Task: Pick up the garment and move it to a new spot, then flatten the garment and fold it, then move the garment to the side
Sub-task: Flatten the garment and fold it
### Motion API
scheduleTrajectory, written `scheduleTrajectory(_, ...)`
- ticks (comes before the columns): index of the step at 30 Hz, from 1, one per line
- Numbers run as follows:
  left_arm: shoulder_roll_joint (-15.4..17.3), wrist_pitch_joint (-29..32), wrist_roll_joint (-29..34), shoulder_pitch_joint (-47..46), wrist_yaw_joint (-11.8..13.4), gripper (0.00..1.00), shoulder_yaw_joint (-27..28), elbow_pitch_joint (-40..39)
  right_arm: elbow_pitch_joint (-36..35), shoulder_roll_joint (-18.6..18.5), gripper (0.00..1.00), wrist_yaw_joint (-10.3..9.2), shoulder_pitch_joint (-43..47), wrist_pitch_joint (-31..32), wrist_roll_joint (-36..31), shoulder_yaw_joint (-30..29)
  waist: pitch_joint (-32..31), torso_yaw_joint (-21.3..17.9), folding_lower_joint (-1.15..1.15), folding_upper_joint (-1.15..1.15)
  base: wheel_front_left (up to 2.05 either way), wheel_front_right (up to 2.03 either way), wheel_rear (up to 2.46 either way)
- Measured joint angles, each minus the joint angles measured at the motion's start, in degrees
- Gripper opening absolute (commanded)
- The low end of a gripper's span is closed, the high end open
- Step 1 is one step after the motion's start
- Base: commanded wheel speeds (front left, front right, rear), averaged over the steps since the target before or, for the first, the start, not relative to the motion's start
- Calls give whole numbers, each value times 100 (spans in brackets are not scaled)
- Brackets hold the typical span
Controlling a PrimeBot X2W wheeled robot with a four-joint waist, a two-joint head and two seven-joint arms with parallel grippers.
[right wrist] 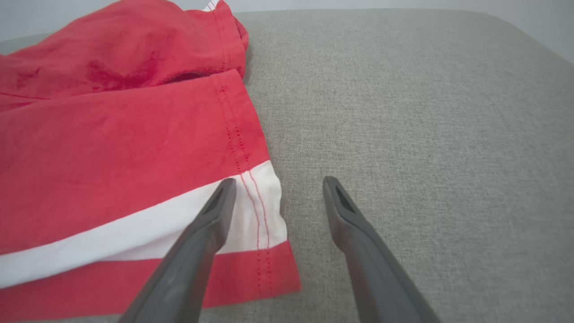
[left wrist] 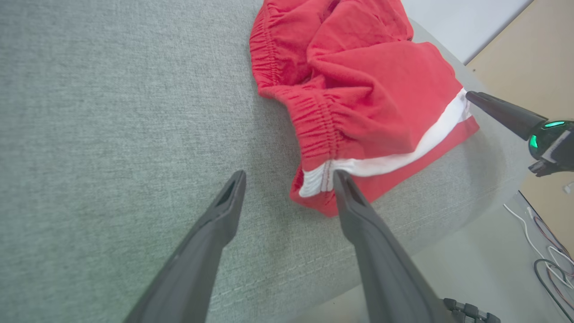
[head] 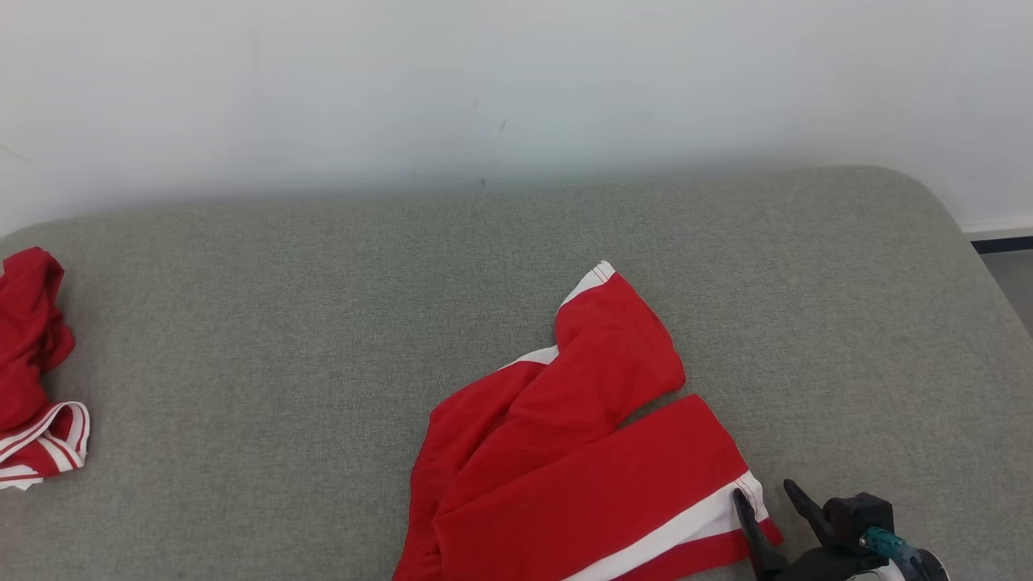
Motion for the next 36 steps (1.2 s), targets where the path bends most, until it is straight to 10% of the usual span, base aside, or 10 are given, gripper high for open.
scheduleTrajectory(2, 12, 0, -24, -14, 0, 99, -44, 9, 144, -2, 100, 0, -65, 1, 85, 70, -3, -4, 0, 0, 0, 0, 0)
scheduleTrajectory(4, -21, 0, -149, -46, 0, 53, -65, -18, 319, 22, 100, 1, -120, 0, 166, 183, -8, -5, 0, 0, 0, 0, 0)
scheduleTrajectory(6, -25, 0, -166, -126, 0, 0, -119, -15, 438, 25, 23, 0, -193, 1, 203, 277, -6, -9, 0, 0, 0, 0, 0)
scheduleTrajectory(7, -35, 0, -199, -147, 1, 0, -115, -16, 500, 33, 0, 0, -288, 0, 252, 392, 0, -16, 0, 0, 0, 0, 0)
scheduleTrajectory(28, 115, 0, 175, 308, 1, 0, 485, -1362, -1759, -132, 0, 5, 662, 0, 331, -27, 13, -57, 0, 0, 0, 0, 0)
scheduleTrajectory(36, 1001, 90, -49, -1017, 1, 0, 104, -1794, -1960, -269, 0, 5, -126, 137, 1009, 130, 95, -81, 0, 0, 0, 0, 0)
